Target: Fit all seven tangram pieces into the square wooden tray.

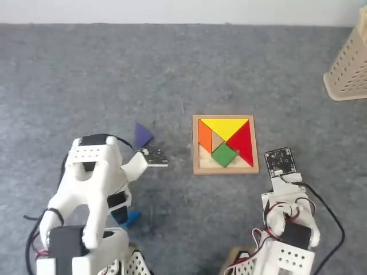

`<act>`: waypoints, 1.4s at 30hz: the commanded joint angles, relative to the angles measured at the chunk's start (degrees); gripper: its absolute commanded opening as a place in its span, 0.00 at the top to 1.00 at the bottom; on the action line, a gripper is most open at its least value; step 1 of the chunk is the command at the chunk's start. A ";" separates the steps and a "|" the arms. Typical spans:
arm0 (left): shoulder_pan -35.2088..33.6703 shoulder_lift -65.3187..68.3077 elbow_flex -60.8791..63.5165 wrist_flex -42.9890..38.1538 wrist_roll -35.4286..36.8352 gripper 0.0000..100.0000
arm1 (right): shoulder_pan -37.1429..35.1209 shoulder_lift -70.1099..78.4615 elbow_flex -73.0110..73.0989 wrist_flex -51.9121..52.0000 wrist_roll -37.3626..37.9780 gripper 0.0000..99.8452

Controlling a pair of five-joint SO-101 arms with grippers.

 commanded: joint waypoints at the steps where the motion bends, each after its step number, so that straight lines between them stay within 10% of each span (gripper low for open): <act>1: -1.32 0.26 -1.27 1.14 -2.55 0.89 | 0.40 -0.84 1.05 0.57 0.44 0.99; 15: 0.97 21.71 -3.30 -13.63 -1.76 0.90 | 0.66 -0.84 1.05 0.57 0.44 0.99; 27: 1.05 9.85 -5.67 -23.21 7.38 0.91 | 0.66 -0.84 1.05 0.57 0.44 0.99; 42: 8.35 -7.56 -7.16 -12.84 13.45 0.91 | 0.66 -0.84 1.05 0.57 0.44 0.99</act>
